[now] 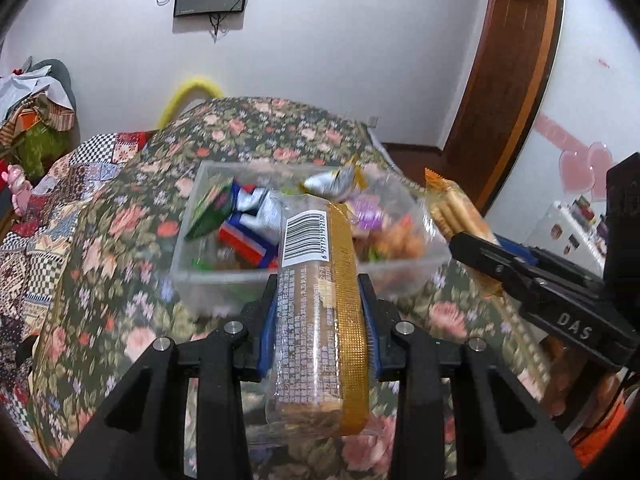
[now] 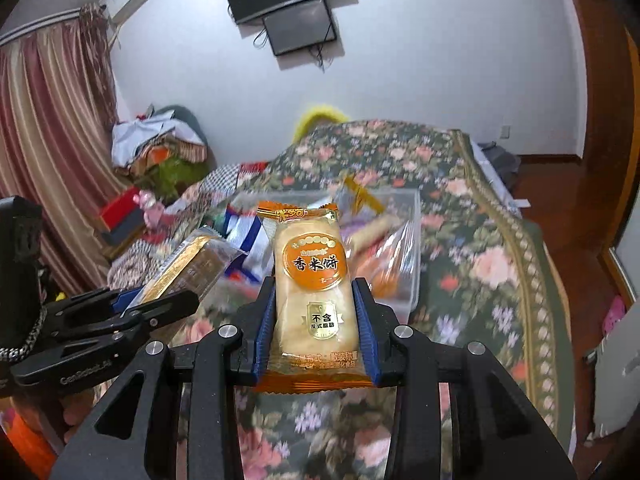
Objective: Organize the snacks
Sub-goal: 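Carry both packs over the clear box and release them inside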
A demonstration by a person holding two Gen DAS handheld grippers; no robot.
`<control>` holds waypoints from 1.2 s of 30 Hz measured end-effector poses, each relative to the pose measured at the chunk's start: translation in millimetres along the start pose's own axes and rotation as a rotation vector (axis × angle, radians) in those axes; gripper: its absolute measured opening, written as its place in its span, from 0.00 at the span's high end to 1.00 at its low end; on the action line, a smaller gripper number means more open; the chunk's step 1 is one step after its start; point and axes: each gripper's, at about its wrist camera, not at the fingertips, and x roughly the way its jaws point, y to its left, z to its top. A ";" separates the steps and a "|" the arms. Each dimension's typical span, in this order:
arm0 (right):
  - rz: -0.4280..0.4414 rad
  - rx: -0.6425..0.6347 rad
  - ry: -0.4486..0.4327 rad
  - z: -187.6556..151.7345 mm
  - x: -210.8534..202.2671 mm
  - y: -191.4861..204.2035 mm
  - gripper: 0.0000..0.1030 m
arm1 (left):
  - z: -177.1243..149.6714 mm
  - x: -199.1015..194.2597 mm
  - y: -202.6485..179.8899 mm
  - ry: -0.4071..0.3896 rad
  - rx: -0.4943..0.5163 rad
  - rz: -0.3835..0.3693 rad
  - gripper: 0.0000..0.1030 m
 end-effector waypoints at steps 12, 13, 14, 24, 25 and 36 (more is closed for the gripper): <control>-0.044 0.041 -0.048 36.1 28.2 -12.6 0.67 | 49.6 39.5 -13.9 -0.022 0.039 0.017 0.66; -0.047 0.044 -0.043 36.7 32.5 -13.9 0.67 | 51.2 43.4 -13.4 -0.018 0.041 0.019 0.66; -0.047 0.047 -0.037 37.3 35.7 -15.7 0.67 | 52.7 48.1 -13.6 -0.013 0.044 0.024 0.66; -0.085 0.047 0.043 28.6 65.9 -25.2 0.66 | 53.8 94.5 1.4 0.050 -0.001 0.063 0.64; -0.085 0.046 0.044 27.9 65.9 -25.7 0.66 | 52.5 92.4 0.7 0.043 0.002 0.067 0.63; -0.059 0.017 -0.007 33.7 26.6 -13.2 0.56 | 54.5 28.3 -3.9 -0.056 0.024 0.046 0.61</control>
